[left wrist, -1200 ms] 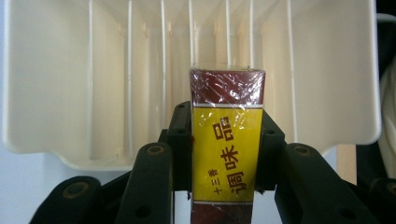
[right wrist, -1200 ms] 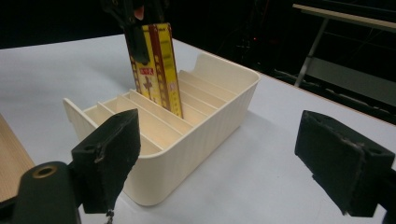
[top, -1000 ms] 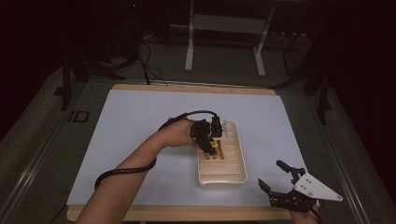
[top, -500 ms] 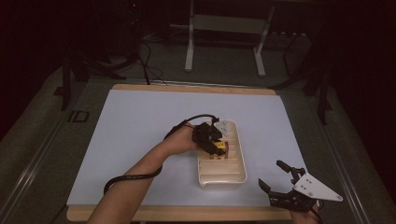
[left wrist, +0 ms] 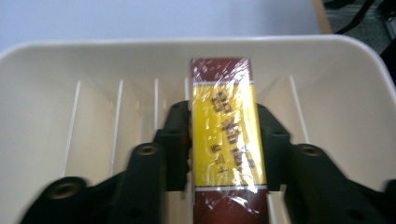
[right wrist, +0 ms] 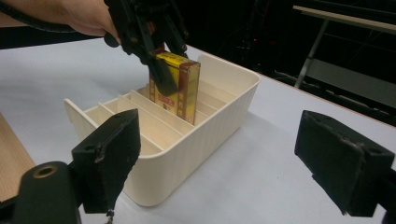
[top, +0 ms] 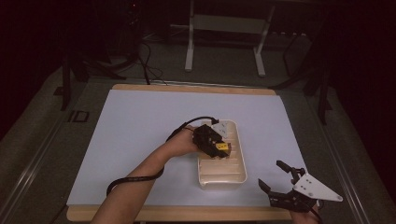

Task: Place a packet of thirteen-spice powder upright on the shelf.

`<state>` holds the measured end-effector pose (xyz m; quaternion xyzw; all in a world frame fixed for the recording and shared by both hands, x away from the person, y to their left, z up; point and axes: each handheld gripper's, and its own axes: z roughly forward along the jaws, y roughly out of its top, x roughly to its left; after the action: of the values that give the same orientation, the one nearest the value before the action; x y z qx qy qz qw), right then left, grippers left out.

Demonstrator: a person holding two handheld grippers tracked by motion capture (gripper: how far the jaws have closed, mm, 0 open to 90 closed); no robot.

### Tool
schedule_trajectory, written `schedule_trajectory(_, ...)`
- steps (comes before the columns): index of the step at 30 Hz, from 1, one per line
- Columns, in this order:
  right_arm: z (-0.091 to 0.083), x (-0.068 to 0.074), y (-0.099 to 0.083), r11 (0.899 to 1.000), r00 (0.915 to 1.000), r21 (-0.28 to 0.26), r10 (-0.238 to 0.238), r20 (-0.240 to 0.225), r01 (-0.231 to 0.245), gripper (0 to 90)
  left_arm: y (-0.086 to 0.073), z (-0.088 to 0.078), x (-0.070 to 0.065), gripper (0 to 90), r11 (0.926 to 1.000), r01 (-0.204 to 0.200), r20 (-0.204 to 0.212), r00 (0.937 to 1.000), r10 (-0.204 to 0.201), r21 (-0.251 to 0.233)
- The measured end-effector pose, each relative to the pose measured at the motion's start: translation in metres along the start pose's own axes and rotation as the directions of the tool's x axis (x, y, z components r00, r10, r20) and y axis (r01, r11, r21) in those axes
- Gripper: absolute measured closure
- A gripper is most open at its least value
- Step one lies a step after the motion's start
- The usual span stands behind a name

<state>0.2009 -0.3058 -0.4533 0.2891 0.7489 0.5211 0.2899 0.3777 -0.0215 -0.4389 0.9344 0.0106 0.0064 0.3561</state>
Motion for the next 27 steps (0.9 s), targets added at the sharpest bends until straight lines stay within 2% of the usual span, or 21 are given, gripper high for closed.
schedule_trajectory(4,0.000,0.000,0.000,1.000,1.0000,0.002,0.004,0.001,-0.004,14.4,0.002,-0.011,0.000,58.4,0.9996,0.009,-0.011,0.9999,-0.009,-0.025)
schedule_trajectory(5,0.000,0.000,0.000,1.000,1.0000,0.002,0.005,0.000,-0.005,14.5,0.002,-0.014,0.000,57.4,0.9993,0.015,-0.021,0.9997,-0.015,-0.033)
schedule_trajectory(6,0.000,0.000,0.000,1.000,1.0000,0.002,0.005,0.000,-0.005,14.5,0.002,-0.017,0.001,52.4,0.9991,0.023,-0.024,0.9994,-0.024,-0.034)
schedule_trajectory(8,0.000,0.000,0.000,1.000,1.0000,0.001,0.003,0.000,-0.003,14.5,0.002,-0.022,0.002,51.6,0.9986,0.034,-0.025,0.9991,-0.035,-0.040)
schedule_trajectory(11,0.000,0.000,0.000,1.000,1.0000,0.000,0.001,0.001,-0.001,14.5,0.001,-0.030,0.001,38.8,0.9967,0.048,-0.041,0.9979,-0.051,-0.065)
schedule_trajectory(12,0.000,0.000,0.000,1.000,1.0000,0.001,0.002,0.001,-0.002,14.4,0.001,-0.032,0.000,37.0,0.9956,0.058,-0.039,0.9974,-0.061,-0.074)
schedule_trajectory(13,0.001,0.000,0.000,1.000,1.0000,0.001,0.004,0.001,-0.004,14.5,0.000,-0.034,0.000,31.4,0.9938,0.078,-0.043,0.9957,-0.082,-0.079)
schedule_trajectory(14,0.001,0.000,0.000,1.000,1.0000,0.004,0.006,0.001,-0.006,14.5,0.000,-0.036,0.001,26.7,0.9935,0.091,-0.037,0.9950,-0.093,-0.069)
schedule_trajectory(15,0.001,0.000,0.000,1.000,1.0000,0.004,0.006,0.001,-0.006,14.4,0.000,-0.036,0.000,17.5,0.9914,0.113,-0.054,0.9918,-0.116,-0.066)
schedule_trajectory(16,0.001,0.000,0.000,1.000,1.0000,0.004,0.006,0.002,-0.006,14.5,0.000,-0.037,0.000,11.8,0.9911,0.121,-0.040,0.9915,-0.124,-0.055)
schedule_trajectory(18,0.001,0.000,0.000,1.000,1.0000,0.004,0.006,0.002,-0.006,14.5,-0.002,-0.039,-0.002,10.8,0.9930,0.107,-0.060,0.9921,-0.110,-0.050)
schedule_trajectory(20,0.001,0.000,0.000,1.000,1.0000,0.001,0.003,0.002,-0.003,14.5,-0.003,-0.041,-0.001,2.9,0.9915,0.122,-0.044,0.9913,-0.124,-0.044)
schedule_trajectory(23,0.001,0.000,0.000,1.000,1.0000,0.005,0.006,0.002,-0.006,14.5,-0.006,-0.046,-0.003,0.7,0.9865,0.150,-0.064,0.9860,-0.154,-0.066)
schedule_trajectory(24,0.001,0.000,0.000,1.000,1.0000,0.004,0.007,0.001,-0.007,14.5,-0.007,-0.050,-0.002,0.7,0.9823,0.169,-0.065,0.9825,-0.175,-0.080)
schedule_trajectory(26,0.001,0.000,0.000,1.000,1.0000,0.004,0.008,0.003,-0.008,14.5,-0.009,-0.056,-0.002,0.7,0.9784,0.179,-0.076,0.9794,-0.187,-0.104)
schedule_trajectory(27,0.001,0.000,-0.001,1.000,1.0000,0.004,0.008,0.003,-0.008,14.5,-0.010,-0.060,-0.002,0.7,0.9755,0.190,-0.092,0.9753,-0.201,-0.111)
